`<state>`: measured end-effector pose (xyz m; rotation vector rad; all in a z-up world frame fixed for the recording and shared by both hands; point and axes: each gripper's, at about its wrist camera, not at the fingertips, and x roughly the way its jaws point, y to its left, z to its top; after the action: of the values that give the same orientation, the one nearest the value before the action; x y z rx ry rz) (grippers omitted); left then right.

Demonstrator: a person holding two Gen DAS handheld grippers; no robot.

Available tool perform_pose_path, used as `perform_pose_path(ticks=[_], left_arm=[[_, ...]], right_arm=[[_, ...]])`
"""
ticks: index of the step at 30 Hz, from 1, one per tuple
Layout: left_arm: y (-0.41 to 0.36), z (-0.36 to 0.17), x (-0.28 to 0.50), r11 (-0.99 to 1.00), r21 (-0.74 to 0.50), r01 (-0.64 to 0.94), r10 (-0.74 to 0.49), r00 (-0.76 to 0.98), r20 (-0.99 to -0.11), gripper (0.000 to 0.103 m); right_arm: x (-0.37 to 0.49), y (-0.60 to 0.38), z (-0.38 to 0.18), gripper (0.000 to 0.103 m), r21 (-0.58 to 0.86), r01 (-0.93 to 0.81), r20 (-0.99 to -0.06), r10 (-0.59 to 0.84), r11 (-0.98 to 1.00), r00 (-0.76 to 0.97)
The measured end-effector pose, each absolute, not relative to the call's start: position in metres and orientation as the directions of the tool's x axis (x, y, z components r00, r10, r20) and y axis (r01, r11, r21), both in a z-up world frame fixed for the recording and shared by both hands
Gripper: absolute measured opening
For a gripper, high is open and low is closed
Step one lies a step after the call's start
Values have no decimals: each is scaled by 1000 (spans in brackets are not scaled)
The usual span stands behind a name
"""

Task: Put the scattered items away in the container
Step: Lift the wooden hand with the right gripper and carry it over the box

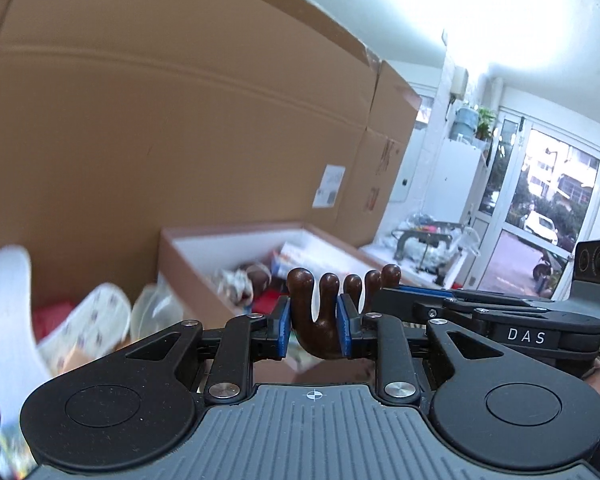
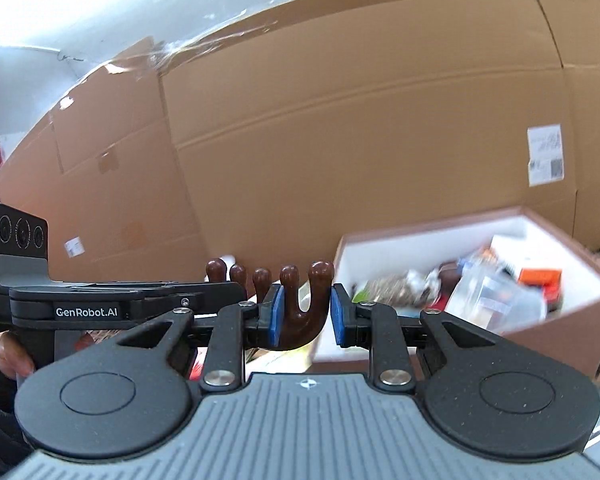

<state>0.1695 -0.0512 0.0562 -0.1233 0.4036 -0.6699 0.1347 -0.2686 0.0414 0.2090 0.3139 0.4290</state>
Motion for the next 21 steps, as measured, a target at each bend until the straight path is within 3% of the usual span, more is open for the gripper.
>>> perform_pose_path(ticks=[8,21], left_arm=[[-85,61,236,784,-247,570,-621,714,-324,23],[-104,21,317,808,-299,509,-590,685,-428,23]], right_arm=[[196,-297,53,28,268,-323,-274,393,908,878],[282,-319,17,28,353,-259,-395,394,899,830]])
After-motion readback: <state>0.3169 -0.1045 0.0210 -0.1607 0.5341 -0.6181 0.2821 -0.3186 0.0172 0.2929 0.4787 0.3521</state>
